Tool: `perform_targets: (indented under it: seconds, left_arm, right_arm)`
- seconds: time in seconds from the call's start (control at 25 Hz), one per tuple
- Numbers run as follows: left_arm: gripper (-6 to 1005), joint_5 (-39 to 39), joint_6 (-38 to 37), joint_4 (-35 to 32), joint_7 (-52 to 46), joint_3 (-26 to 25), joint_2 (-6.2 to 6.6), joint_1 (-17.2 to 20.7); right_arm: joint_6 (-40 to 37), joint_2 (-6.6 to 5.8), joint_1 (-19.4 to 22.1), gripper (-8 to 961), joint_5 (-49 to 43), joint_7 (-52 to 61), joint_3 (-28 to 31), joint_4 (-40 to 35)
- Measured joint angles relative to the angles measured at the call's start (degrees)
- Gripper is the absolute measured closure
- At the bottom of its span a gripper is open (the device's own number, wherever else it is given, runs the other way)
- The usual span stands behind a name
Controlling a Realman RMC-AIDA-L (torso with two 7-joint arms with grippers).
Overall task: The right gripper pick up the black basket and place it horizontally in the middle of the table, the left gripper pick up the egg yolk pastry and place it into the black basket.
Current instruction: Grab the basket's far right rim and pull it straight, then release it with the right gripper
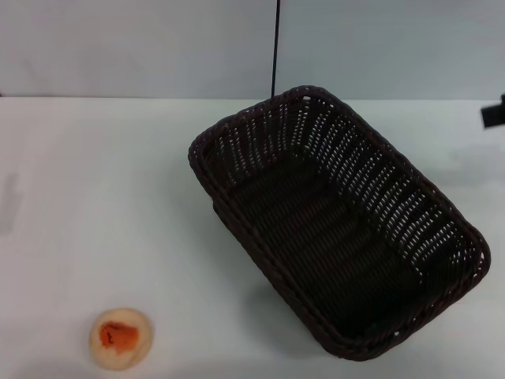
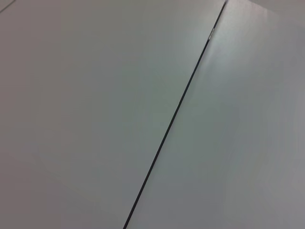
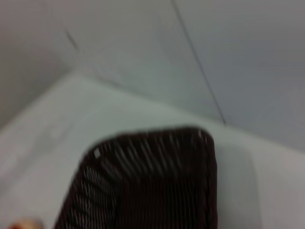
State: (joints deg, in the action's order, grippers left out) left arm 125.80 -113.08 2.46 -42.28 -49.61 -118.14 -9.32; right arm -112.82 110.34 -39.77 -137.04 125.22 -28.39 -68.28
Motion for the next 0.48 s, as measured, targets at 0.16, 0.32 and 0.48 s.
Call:
perform_targets:
  seconds: [0.16, 0.32, 0.48]
  left_arm:
    - [224, 0.06, 0.06, 0.02, 0.00, 0.27, -0.09, 0.20]
    - [225, 0.06, 0.06, 0.10, 0.00, 0.72, -0.17, 0.53]
    - [225, 0.06, 0.07, 0.07, 0.00, 0.94, -0.25, 0.60]
  right_arm:
    - [1.14, 0.10, -2.84, 170, -4.67, 1.02, -7.23, 2.31]
    - [4.70, 0.41, -3.76, 179, -5.87, 3.02, -13.75, 5.25]
    - [8.06, 0.52, -5.56, 188, -6.22, 3.17, -16.88, 10.73]
